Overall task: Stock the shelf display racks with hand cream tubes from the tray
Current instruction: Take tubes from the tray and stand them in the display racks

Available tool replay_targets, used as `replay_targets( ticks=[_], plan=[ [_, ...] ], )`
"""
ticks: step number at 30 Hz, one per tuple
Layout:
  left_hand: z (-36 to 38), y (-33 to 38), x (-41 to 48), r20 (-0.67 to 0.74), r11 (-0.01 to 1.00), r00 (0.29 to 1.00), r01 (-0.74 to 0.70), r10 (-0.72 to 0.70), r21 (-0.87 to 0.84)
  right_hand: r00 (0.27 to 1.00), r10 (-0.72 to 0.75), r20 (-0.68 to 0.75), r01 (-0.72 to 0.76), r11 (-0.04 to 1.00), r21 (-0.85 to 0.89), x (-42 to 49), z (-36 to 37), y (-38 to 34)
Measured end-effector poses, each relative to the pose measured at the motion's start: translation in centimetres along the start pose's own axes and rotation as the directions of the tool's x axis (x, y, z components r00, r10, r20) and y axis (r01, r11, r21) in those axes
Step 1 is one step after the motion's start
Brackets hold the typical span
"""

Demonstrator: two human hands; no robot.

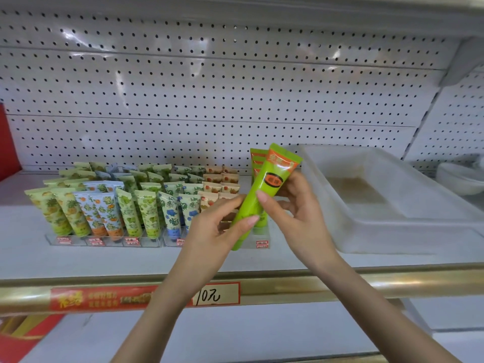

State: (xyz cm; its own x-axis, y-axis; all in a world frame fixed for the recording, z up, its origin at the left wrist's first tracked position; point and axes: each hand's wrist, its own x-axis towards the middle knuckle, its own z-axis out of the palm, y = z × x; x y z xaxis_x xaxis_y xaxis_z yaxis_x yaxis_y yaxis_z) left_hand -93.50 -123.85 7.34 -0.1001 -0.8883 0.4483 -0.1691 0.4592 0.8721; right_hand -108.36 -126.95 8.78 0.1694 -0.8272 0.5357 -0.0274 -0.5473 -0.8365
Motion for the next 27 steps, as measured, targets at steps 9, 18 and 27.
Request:
replay_targets(
  ticks=[9, 18, 27],
  plan=[
    [0.3, -0.8, -0.6, 0.037, 0.973, 0.999, -0.002, -0.007, 0.229, 0.992, 0.064, -0.110, -0.049, 0.990, 0.132, 0.3, -0.5, -0.4],
    [-2.3, -2.9, -4.4, 0.042, 0.518, 0.999, -0.032, -0.008, 0.855, 0.977, 0.087, -0.195, -0.095, 0.995, -0.031, 1.1, -2.3, 2.4],
    [-4.5, -4.2, -6.7, 0.065, 0.370, 0.998, -0.059, -0.005, 0.927, 0.987, 0.084, -0.138, -0.106, 0.982, -0.159, 0.6, -1.2, 4.3]
  ],
)
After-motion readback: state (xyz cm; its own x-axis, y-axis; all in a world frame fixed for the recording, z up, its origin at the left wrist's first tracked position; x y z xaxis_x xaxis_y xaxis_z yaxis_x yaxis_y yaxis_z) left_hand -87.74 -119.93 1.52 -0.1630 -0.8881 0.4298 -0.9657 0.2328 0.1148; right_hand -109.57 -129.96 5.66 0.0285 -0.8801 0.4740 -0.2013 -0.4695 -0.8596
